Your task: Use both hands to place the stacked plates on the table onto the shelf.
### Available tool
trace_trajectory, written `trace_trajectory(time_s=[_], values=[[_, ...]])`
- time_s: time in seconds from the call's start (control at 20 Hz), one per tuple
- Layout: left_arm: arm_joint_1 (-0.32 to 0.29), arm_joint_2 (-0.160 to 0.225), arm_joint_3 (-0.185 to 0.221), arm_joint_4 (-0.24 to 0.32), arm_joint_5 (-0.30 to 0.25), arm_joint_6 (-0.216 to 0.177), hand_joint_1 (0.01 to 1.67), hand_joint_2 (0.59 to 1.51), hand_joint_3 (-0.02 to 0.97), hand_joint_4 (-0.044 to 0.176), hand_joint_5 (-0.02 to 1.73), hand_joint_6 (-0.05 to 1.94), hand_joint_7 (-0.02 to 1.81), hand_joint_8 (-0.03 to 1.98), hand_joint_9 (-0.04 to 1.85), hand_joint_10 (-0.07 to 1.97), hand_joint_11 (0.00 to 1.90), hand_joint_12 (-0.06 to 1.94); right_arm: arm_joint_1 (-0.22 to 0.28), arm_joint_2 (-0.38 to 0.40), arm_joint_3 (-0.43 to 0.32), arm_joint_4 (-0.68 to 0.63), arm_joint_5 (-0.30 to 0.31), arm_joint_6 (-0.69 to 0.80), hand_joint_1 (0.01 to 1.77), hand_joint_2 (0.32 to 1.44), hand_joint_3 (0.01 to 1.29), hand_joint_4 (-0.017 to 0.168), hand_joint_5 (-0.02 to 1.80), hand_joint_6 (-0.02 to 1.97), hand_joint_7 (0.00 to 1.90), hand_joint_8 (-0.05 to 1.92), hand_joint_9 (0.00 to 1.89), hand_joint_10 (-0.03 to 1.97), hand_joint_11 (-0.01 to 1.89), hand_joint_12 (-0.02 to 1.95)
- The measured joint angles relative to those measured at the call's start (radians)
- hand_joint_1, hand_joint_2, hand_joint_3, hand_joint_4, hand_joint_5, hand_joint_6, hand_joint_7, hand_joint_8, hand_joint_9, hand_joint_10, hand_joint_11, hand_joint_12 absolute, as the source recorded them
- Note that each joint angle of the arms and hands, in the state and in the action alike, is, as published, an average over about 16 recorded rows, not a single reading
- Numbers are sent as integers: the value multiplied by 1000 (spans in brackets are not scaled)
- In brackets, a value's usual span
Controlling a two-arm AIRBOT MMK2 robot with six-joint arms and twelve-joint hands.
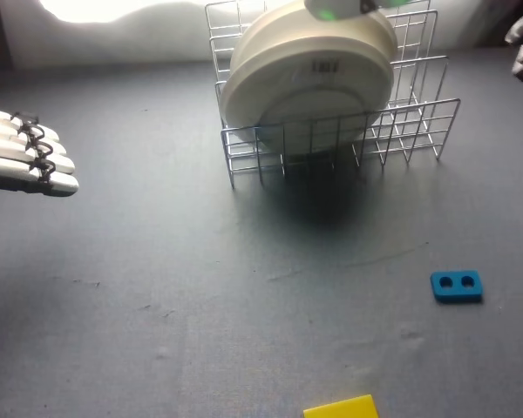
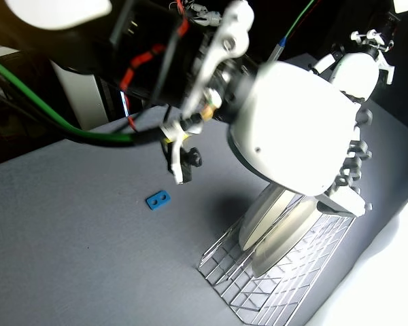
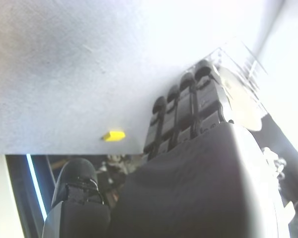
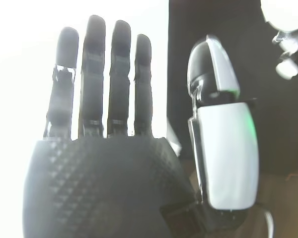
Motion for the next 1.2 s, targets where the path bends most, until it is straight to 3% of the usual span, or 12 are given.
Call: trace_trajectory(time_s=[0.2,0.4,0.65,0.85,1.0,1.2], values=[[-9,0,-2,3,-27,4,38,1205,19,5,331,434,360,523,320,534,215,831,-6,53,-72,-50,-38,-83,478,1126,16,-1,848,434,948,423,891,571,588,1426],[-23,0,-7,12,-56,9,102,1250,17,45,665,830,737,963,708,987,591,1302,-29,90,-127,-158,-88,-65,316,1149,16,3,1018,878,1092,892,1071,1004,902,1580],[-46,1,-18,24,-87,11,263,1330,9,91,1049,1412,1179,1557,1189,1579,1104,1814,-63,111,-163,-301,-136,36,287,1229,16,38,1263,1464,1347,1483,1363,1572,1364,1783],[-64,2,-33,35,-100,9,360,1385,2,133,1244,1786,1394,1862,1450,1878,1440,1918,-90,113,-172,-399,-150,130,339,1293,16,69,1403,1872,1497,1867,1550,1906,1649,1913],[-73,3,-41,41,-105,7,420,1414,-2,159,1315,1804,1484,1865,1574,1882,1590,1923,-99,111,-172,-440,-152,174,396,1344,16,86,1473,1920,1570,1905,1630,1927,1732,1913],[-80,3,-49,47,-109,4,480,1448,-8,157,1296,1892,1465,1910,1574,1908,1615,1924,-105,108,-172,-448,-145,183,492,1399,15,117,1515,1935,1650,1909,1717,1933,1818,1916]])
